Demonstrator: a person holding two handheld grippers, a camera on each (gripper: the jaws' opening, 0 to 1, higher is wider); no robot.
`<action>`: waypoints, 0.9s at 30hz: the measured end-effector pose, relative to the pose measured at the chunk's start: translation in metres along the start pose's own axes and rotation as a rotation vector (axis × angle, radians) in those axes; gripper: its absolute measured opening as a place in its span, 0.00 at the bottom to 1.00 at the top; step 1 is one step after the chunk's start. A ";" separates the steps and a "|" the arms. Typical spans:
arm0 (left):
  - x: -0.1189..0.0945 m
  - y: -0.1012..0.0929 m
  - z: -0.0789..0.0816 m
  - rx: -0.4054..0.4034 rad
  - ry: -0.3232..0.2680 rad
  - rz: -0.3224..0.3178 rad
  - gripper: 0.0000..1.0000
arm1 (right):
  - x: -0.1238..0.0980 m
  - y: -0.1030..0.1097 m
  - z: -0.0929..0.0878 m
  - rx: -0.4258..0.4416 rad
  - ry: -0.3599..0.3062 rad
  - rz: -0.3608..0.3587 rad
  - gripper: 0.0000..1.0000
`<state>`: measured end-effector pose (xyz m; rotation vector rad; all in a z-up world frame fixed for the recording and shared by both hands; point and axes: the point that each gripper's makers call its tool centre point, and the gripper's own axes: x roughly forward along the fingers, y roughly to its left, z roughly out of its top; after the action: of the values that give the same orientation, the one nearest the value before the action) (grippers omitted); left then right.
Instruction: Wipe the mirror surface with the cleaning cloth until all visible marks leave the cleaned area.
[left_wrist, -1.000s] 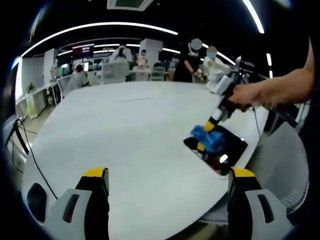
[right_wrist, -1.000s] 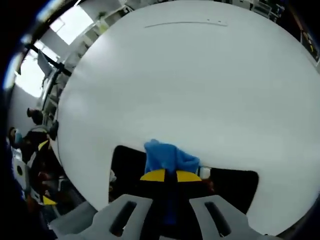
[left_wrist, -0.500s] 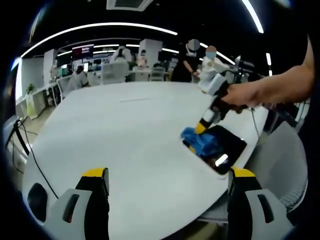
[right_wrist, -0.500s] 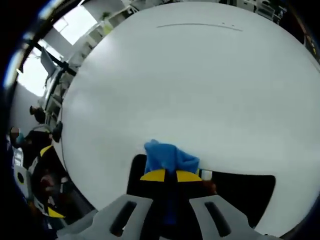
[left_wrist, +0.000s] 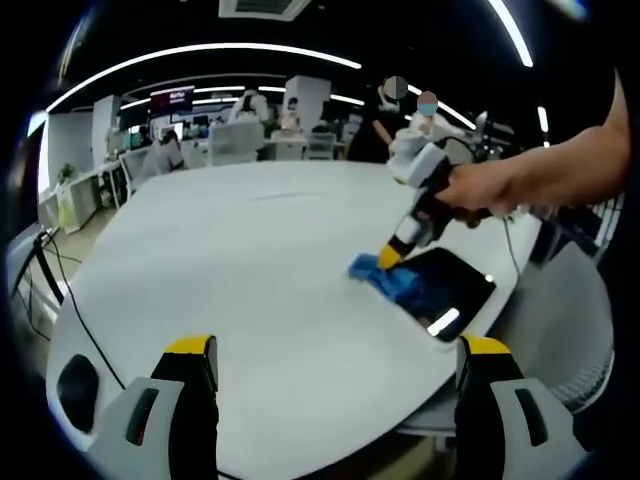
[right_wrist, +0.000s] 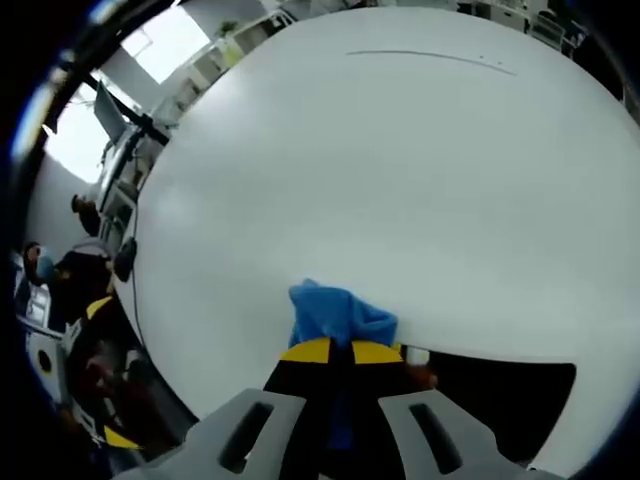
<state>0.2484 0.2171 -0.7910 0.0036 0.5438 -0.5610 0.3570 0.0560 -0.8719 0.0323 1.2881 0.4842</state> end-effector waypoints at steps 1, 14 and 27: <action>0.000 -0.001 0.000 0.001 0.000 -0.001 1.00 | 0.000 0.000 0.000 0.002 -0.005 0.004 0.00; 0.001 -0.004 0.004 0.019 0.000 -0.012 1.00 | 0.001 -0.004 0.000 0.062 -0.040 0.057 0.00; -0.007 0.000 0.007 0.038 -0.008 0.005 1.00 | -0.004 0.003 -0.011 0.021 -0.063 0.036 0.00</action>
<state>0.2469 0.2196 -0.7812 0.0388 0.5252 -0.5660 0.3450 0.0545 -0.8703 0.0883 1.2326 0.4969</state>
